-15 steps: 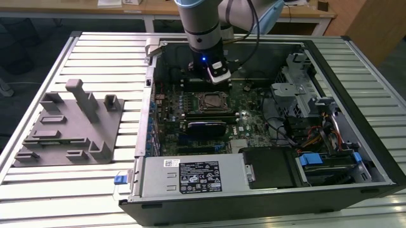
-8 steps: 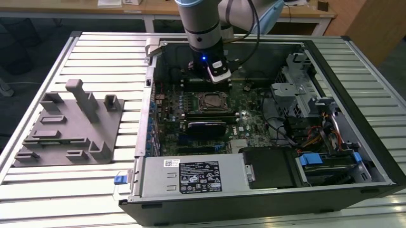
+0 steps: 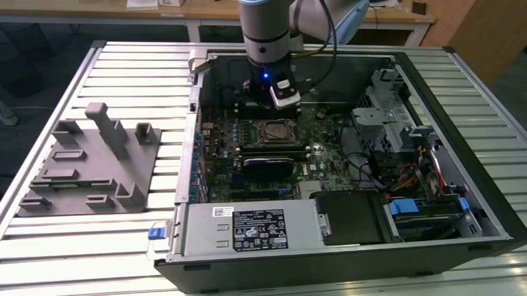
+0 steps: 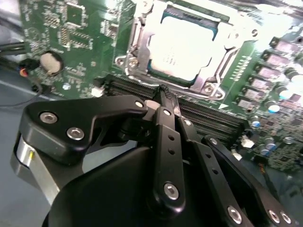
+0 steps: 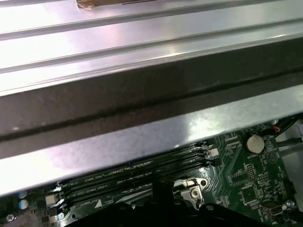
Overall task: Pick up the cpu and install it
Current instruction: 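Install the first cpu locking lever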
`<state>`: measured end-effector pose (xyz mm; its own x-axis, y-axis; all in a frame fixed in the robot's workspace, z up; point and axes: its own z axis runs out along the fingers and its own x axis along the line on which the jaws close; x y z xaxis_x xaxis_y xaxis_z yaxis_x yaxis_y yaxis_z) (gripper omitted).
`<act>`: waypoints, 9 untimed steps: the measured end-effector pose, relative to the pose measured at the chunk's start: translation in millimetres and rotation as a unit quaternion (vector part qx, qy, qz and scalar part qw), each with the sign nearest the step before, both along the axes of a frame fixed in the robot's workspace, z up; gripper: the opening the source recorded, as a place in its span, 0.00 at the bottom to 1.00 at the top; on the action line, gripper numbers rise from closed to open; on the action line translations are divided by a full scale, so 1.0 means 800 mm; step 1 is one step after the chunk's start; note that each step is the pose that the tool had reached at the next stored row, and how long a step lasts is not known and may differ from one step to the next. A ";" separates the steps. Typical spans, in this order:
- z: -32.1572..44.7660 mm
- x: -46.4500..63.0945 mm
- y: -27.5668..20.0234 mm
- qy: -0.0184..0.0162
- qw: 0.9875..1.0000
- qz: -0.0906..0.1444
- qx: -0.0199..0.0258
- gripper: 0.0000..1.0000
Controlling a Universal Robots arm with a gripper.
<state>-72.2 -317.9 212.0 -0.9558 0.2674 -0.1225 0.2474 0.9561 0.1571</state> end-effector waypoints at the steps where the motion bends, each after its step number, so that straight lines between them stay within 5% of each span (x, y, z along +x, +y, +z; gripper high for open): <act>1: -0.0001 0.001 -0.0003 0.007 1.000 0.000 -0.002 0.11; 3: -0.0002 0.003 -0.0019 0.017 1.000 0.000 -0.005 0.11; 9: -0.0002 0.004 -0.0187 0.019 1.000 0.000 -0.007 0.11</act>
